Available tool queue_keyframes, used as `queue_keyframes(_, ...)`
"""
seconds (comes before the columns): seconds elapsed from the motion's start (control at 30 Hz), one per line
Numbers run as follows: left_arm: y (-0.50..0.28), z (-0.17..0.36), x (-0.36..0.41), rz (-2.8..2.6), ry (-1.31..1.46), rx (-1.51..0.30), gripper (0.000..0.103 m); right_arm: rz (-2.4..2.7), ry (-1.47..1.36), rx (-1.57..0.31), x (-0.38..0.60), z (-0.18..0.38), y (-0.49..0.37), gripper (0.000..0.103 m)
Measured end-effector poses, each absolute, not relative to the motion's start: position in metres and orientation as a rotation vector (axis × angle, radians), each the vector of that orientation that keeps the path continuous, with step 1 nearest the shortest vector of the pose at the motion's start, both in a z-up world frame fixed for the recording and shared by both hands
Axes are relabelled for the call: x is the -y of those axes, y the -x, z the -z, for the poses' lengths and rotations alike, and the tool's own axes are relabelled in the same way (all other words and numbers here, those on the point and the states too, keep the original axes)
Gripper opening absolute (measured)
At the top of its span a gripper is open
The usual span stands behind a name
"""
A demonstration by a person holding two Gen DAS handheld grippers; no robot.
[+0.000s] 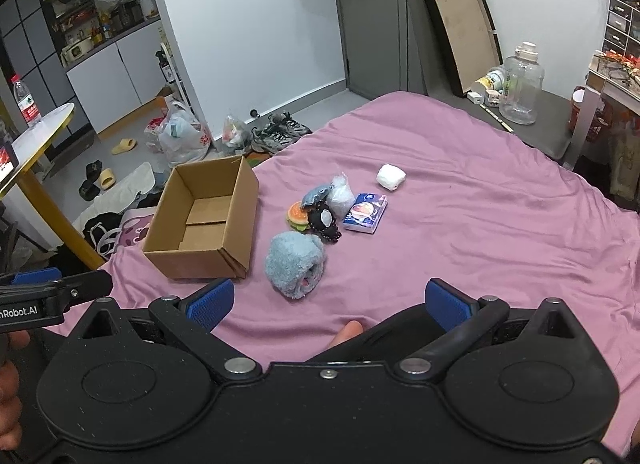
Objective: Organize soft objects
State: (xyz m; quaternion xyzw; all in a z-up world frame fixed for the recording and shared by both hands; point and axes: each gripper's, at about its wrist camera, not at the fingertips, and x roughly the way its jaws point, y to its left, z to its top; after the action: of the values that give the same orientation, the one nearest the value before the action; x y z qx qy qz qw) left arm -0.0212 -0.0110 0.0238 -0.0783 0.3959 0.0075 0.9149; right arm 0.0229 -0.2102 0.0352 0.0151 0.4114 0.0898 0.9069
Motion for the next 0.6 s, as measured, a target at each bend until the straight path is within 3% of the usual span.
queue_keyframes(0.6, 0.031, -0.031, 0.009, -0.009, 0.164, -0.790, 0.095, -0.186, -0.010, -0.814, 0.205, -0.046, -0.011, 0.103)
